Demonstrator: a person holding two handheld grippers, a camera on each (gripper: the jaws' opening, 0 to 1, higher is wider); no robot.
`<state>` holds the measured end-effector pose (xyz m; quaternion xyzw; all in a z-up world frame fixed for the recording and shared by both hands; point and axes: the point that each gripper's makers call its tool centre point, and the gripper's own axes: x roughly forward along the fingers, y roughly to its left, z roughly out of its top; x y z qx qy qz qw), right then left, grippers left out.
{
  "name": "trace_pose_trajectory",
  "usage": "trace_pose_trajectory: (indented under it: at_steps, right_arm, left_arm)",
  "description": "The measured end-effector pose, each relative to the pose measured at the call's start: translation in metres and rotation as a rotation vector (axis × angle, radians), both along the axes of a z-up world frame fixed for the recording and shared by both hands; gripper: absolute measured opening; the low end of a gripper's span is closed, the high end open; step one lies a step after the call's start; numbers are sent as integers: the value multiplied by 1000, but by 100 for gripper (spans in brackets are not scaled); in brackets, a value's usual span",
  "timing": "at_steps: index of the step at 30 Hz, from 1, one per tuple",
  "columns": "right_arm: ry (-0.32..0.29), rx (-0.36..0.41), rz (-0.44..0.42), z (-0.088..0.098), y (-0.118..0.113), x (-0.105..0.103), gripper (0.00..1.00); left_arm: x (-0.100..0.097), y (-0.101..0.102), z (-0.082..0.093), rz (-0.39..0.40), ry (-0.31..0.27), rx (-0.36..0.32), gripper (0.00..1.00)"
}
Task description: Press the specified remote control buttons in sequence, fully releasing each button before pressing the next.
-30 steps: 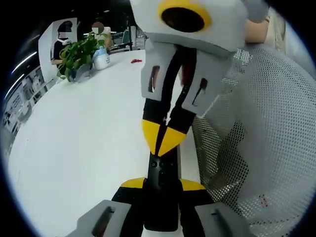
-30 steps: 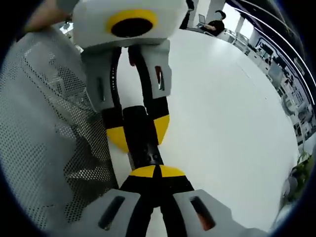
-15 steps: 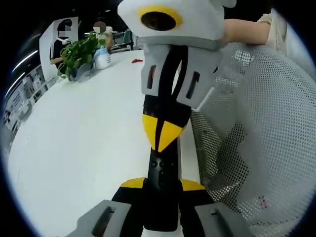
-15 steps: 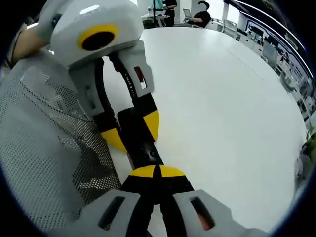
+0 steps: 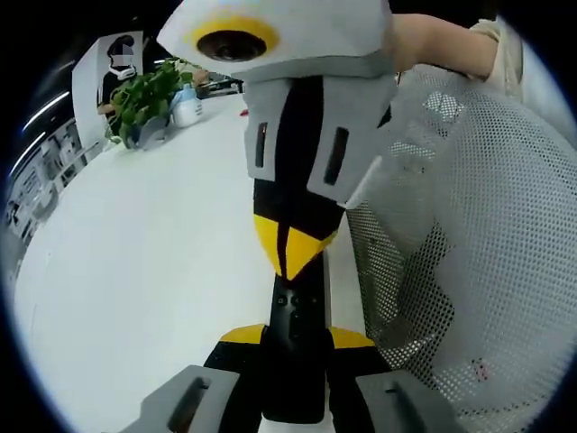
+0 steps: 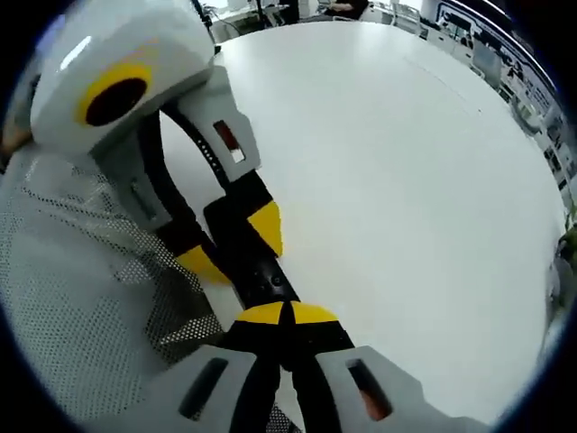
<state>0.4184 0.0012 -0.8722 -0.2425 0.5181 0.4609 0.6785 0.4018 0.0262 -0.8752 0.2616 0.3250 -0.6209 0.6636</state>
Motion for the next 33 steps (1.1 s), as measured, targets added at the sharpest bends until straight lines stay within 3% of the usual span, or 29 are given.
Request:
trace_pose_trajectory:
  at_steps: [9,17,24,33]
  right_arm:
    - [119,43,-18,1,-1,0,0]
    - [114,67,-45,2,-3,-2,0]
    - [103,21,-28,1,-8,-3,0]
    - [118,-119,74,-1,-7,-3,0]
  left_arm:
    - [1,0,0,27,16,2,25]
    - [1,0,0,36,18,16,25]
    - [1,-1,0,34,19,20,24]
    - [0,-1,0,27,15,13,24]
